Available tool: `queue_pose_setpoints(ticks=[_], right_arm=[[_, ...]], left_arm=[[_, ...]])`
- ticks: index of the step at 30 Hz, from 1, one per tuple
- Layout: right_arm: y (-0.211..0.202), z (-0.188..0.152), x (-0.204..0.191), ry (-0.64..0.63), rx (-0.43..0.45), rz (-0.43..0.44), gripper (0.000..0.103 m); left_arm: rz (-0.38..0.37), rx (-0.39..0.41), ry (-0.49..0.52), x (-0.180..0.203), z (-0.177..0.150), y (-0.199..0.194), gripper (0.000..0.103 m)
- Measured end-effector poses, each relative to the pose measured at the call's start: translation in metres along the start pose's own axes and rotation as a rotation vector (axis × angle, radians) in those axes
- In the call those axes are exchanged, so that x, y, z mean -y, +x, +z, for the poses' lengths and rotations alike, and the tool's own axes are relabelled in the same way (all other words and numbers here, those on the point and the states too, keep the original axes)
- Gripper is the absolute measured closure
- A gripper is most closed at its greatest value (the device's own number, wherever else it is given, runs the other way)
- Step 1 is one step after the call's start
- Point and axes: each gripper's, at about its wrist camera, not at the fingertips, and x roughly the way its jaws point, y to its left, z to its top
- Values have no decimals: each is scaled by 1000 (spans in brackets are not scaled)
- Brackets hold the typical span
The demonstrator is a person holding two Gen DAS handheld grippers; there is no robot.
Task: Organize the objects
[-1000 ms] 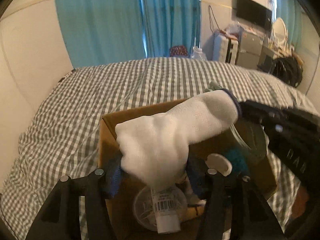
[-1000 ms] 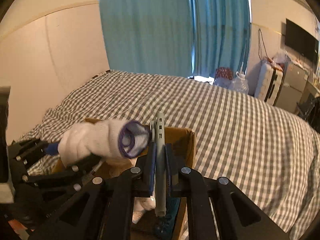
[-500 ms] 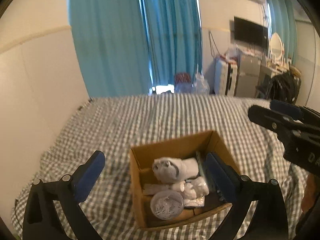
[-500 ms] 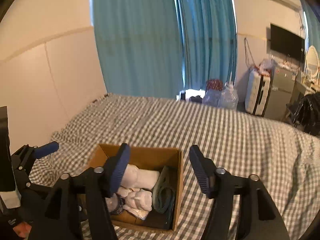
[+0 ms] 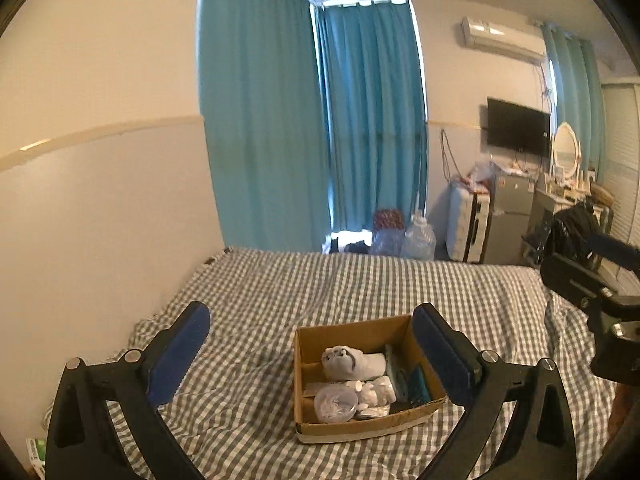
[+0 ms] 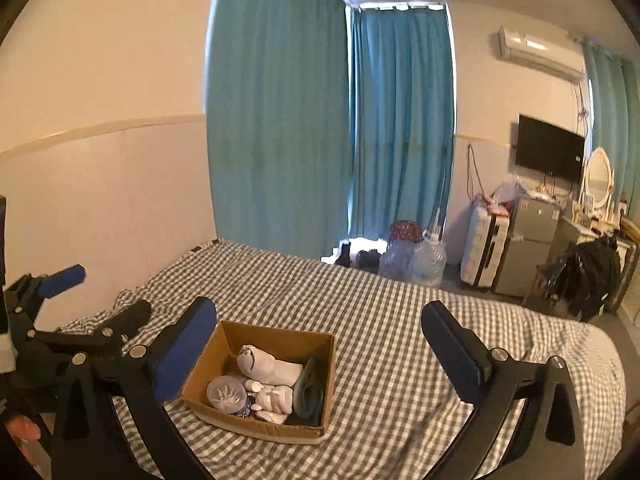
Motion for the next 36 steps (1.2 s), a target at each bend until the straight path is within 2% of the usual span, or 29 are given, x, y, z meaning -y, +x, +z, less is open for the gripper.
queue_pose_setpoints(ticks=[7,12,14,17,20,27,36], right_arm=[[-22,-18,15,-7,4,-12,0],[-29,-52,17,-9,24,-18,0],[-26,-69,13,-32,42,-25,0],[-11,-102,7,-71,57,-64,0],[12,-121,5,-90,-12,-57,0],[24,-135,3,-66,-42,-36,0],[30,-140,3,-35,-60,-33,0]], left_arm=[[-35,62,-31,9,-23,-33,0],[-58,54,-82,18,-67,-18,0],[-48,48,-95,20,-84,-10,0],[11,57,-56,25,-108,1,0],[62,33,-33,25,-126,8,0],[55,-24,-84,11,-140,17,0],[61,-35,-47,16,-147,17,0]])
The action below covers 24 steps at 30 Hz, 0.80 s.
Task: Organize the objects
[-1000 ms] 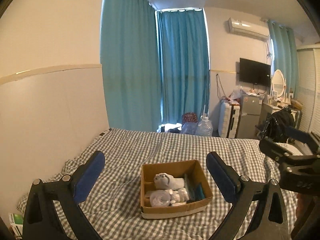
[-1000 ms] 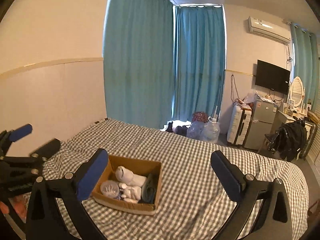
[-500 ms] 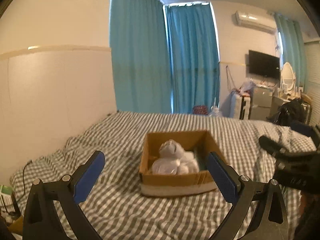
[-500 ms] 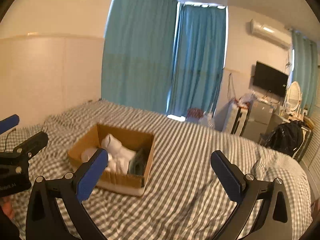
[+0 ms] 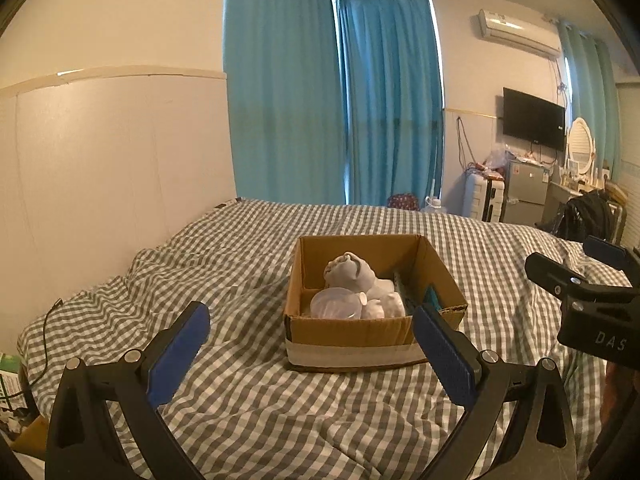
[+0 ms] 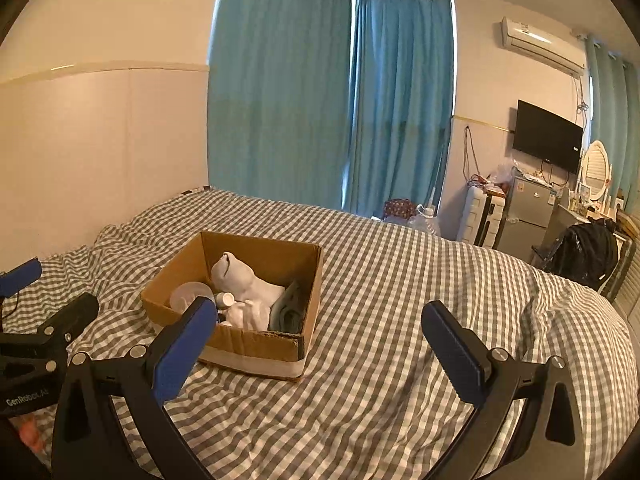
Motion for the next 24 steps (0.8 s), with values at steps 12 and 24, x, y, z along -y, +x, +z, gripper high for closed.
queue_pose_setpoints(ticks=[12,24], right_arm=[[-2,0,7,33,11,7,0],[-2,-2,8,35,11,5,0]], left_arm=[[10,-21,-10,-3,0,1,0],[3,-30,-18,-4,-1,1,0]])
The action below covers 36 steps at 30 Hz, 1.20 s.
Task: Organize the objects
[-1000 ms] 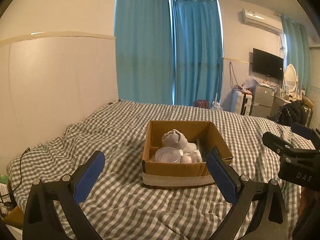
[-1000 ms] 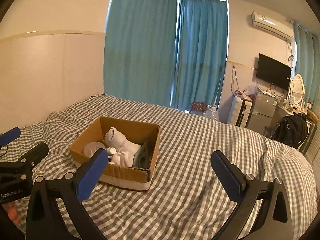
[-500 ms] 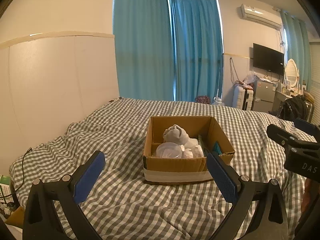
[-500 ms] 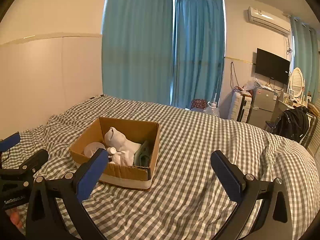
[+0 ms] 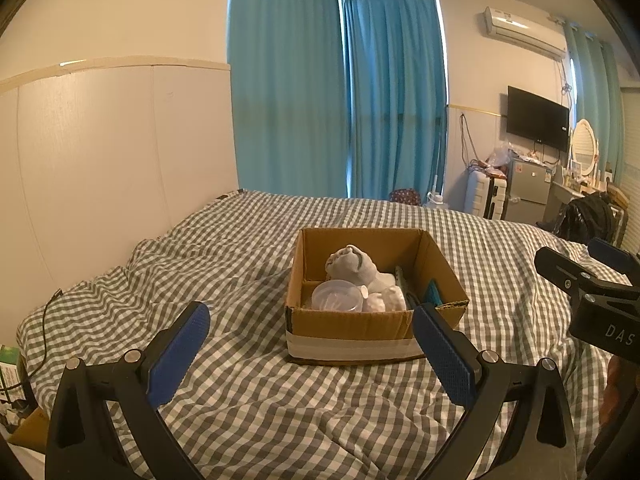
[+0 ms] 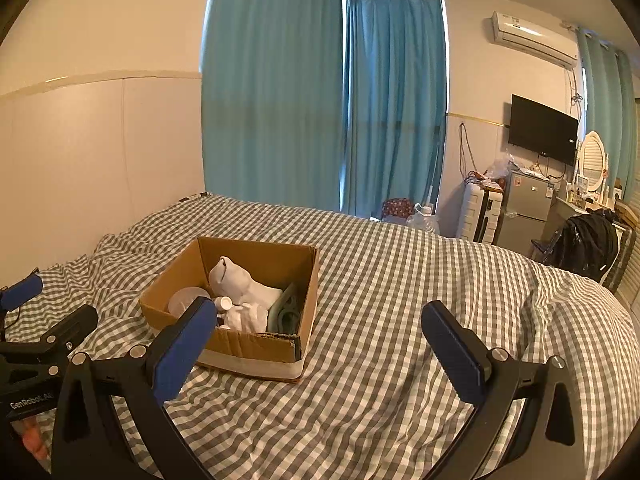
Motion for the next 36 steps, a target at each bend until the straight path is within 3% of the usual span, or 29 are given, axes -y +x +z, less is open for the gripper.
queue_pose_setpoints(ticks=[36], right_arm=[[4,-5,-1,-17,-13,1,0]], left_arm=[[20,6,2,-1,-2,-1,0]])
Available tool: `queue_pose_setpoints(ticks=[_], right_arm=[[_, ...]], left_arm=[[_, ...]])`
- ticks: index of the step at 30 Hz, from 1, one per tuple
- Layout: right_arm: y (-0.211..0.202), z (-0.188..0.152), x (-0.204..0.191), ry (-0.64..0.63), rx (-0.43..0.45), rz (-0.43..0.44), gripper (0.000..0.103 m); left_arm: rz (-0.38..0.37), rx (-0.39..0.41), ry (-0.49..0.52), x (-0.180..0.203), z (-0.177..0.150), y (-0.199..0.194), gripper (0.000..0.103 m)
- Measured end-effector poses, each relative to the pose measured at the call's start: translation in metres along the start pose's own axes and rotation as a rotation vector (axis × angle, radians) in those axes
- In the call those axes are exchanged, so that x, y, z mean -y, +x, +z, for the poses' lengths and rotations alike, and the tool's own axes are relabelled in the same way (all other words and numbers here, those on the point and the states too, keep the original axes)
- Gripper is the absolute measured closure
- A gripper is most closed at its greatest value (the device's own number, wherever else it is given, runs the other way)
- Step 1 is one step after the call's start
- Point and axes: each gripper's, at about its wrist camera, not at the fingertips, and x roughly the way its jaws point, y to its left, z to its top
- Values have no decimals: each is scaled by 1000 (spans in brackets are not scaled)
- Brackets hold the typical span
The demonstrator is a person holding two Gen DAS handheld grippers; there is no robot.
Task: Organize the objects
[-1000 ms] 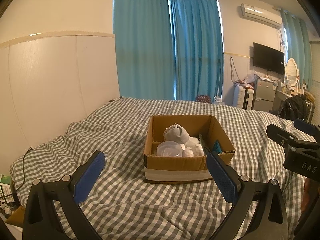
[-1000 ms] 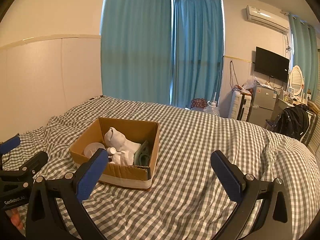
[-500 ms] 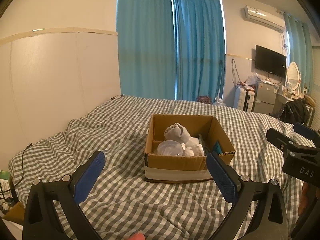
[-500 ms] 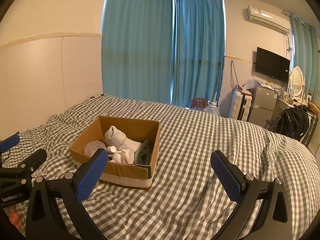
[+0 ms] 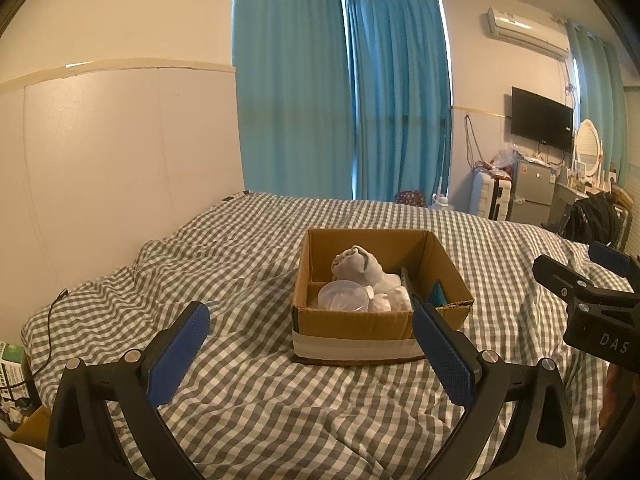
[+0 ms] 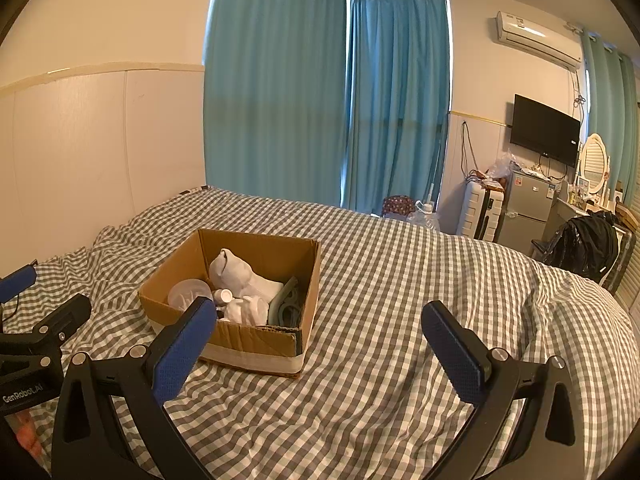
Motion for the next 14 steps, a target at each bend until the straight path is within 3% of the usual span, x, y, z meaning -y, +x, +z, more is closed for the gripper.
queue_pose_setpoints(ticks=[14], right_arm=[[0,0,0,-1,-1,0,0]], left_arm=[[2,-6,13,1,-2,3,0]])
